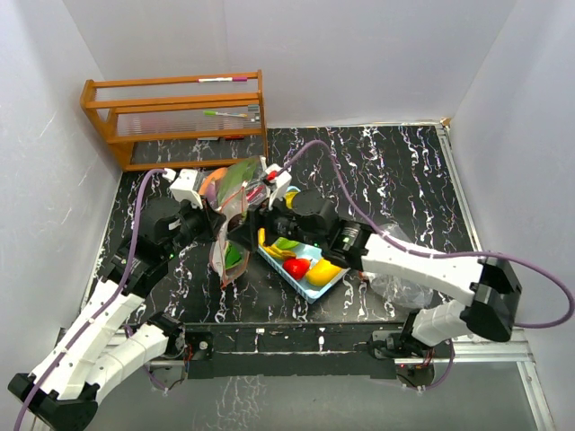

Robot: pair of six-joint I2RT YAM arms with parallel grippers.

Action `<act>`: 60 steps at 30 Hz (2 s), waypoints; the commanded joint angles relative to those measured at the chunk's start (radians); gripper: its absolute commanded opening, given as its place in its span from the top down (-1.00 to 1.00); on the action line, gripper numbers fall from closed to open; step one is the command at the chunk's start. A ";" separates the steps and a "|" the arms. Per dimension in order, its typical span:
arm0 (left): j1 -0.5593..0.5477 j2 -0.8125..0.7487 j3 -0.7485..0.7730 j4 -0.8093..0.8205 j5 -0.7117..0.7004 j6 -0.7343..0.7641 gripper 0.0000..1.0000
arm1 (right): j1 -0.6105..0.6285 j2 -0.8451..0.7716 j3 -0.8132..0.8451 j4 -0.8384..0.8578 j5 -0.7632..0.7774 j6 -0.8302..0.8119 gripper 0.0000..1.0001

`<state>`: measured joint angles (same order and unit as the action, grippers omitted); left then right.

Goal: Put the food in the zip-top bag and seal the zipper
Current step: Place the fake fruit in the zipper food storage bag.

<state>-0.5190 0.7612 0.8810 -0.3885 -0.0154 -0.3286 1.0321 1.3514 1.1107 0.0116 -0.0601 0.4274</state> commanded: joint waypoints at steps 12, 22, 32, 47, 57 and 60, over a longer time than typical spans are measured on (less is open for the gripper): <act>-0.001 -0.026 -0.020 0.018 0.015 -0.006 1.00 | 0.022 0.078 0.088 0.185 -0.024 0.025 0.24; -0.002 -0.026 -0.004 0.008 0.003 -0.004 1.00 | 0.045 0.037 0.076 0.191 -0.104 0.037 0.25; -0.001 -0.045 0.022 -0.007 0.009 -0.015 1.00 | 0.045 0.092 -0.011 0.207 0.011 0.089 0.26; -0.001 -0.080 0.040 -0.037 0.015 -0.022 1.00 | 0.045 0.141 0.029 0.077 0.255 0.131 -0.18; -0.001 -0.097 0.019 -0.043 0.004 -0.023 1.00 | 0.046 0.045 0.017 0.086 0.209 0.122 -0.97; 0.000 -0.094 0.012 -0.036 0.000 -0.024 1.00 | 0.046 -0.001 0.017 0.061 0.200 0.113 -0.97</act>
<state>-0.5167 0.6781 0.8902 -0.4347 -0.0147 -0.3454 1.0763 1.4475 1.1004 0.0498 0.1501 0.5549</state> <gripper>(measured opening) 0.010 0.983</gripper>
